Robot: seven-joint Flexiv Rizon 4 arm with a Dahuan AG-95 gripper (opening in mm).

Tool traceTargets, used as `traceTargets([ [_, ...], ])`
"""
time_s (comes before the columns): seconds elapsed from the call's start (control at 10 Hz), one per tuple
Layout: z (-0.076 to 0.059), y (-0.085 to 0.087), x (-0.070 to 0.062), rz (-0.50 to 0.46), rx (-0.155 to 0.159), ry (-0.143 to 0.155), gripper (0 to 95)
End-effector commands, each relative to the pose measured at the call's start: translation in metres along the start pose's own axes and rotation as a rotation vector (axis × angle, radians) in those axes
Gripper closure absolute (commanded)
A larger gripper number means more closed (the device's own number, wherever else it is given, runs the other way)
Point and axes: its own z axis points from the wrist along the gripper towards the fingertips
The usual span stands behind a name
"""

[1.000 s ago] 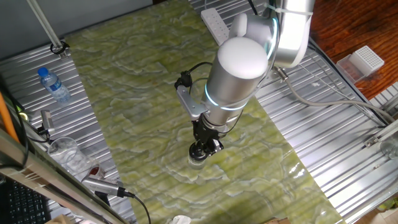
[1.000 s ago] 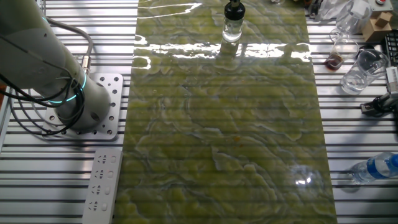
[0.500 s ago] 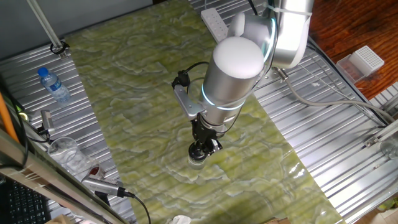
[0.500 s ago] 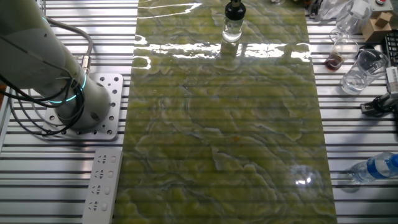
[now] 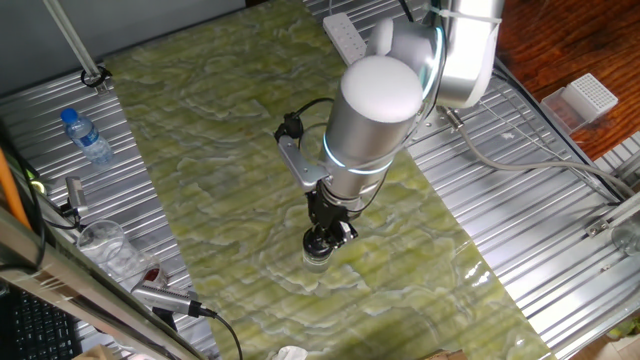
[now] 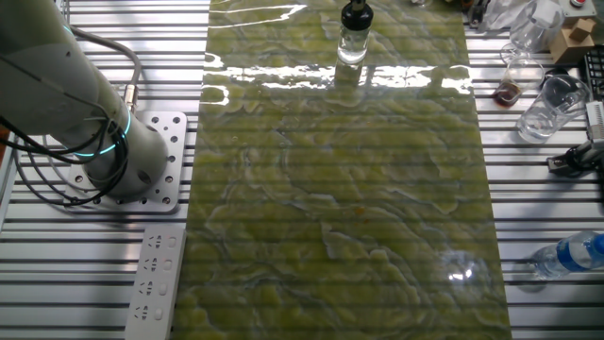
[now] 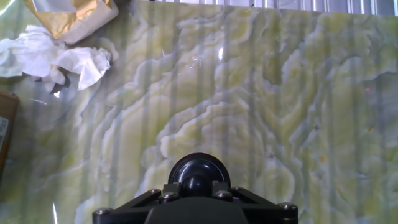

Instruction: Screw the lid onto the jar

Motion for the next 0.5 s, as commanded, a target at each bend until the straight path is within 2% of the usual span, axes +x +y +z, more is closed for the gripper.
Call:
traceTargets([
  [0.1, -0.0002, 0.0002, 0.0001, 0.000, -0.004, 0.000, 57.0],
  [0.2, -0.0002, 0.0002, 0.0001, -0.002, -0.006, 0.000, 38.0],
  [0.5, -0.0021, -0.0022, 0.0006, -0.006, -0.010, -0.002, 38.0],
])
